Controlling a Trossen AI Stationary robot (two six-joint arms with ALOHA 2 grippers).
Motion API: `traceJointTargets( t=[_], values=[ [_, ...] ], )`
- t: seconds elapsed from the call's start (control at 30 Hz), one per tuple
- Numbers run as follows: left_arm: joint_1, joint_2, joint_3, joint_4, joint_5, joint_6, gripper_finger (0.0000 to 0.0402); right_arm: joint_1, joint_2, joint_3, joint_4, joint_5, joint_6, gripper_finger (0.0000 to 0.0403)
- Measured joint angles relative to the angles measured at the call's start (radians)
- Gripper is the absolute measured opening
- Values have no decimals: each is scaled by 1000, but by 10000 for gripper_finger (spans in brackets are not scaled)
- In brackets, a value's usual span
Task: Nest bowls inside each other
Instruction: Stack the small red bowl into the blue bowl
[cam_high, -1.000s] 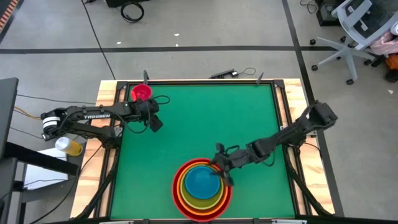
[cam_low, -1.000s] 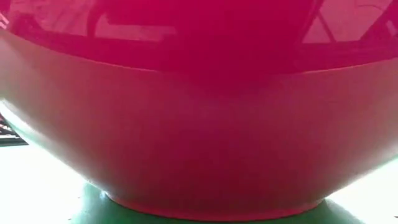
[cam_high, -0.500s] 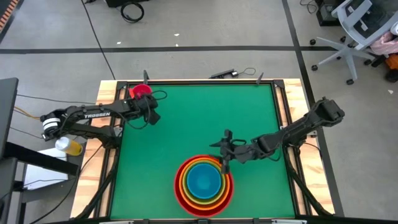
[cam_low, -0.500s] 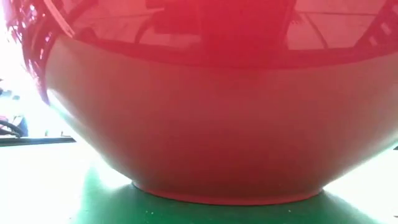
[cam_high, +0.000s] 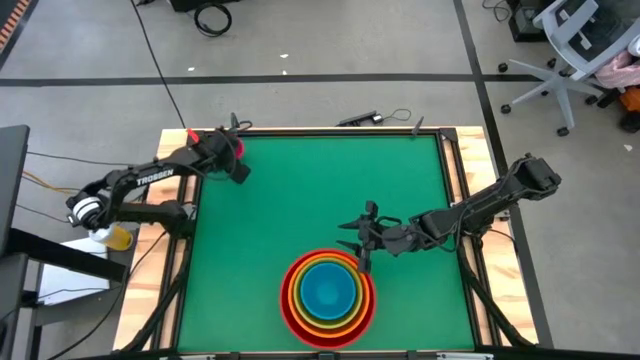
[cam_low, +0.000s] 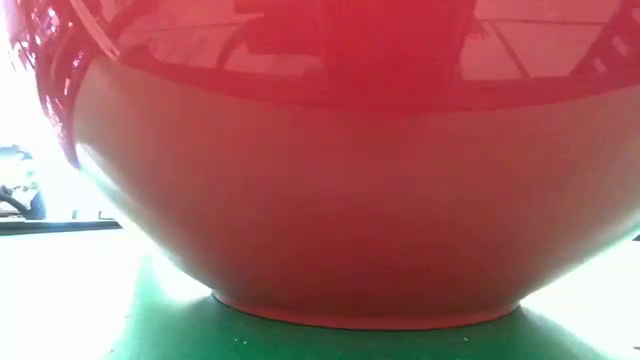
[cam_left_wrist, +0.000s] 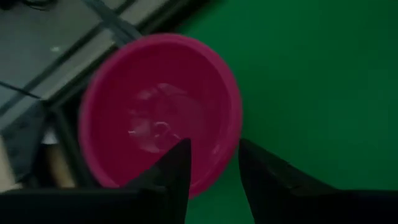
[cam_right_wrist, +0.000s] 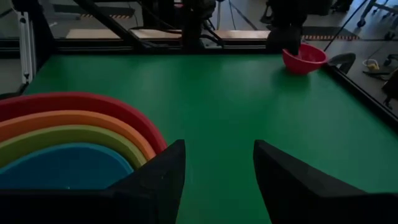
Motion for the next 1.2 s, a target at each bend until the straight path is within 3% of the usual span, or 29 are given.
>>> traceJointTargets(
  t=[0.4, 0.57, 0.73, 0.93, 1.07, 1.2],
  values=[
    [18, 188, 0, 37, 45, 78, 98, -5, 0, 0, -6, -1, -4, 194],
    [-62, 188, 2, 61, 6, 206, 19, -8, 0, 0, -39, 25, 29, 194],
    [-291, 133, 0, 49, 0, 324, 13, -35, 0, 0, -75, 77, 144, 194],
    [-665, 87, 1, 141, -19, 508, 13, -135, 0, 0, -121, 86, 206, 194],
    [-882, 85, 2, 215, -22, 664, 13, -201, 0, 0, -108, 11, 61, 195],
    [-993, 85, 66, 210, -24, 652, 13, -233, 0, 0, -68, -171, -159, 195]
  ],
)
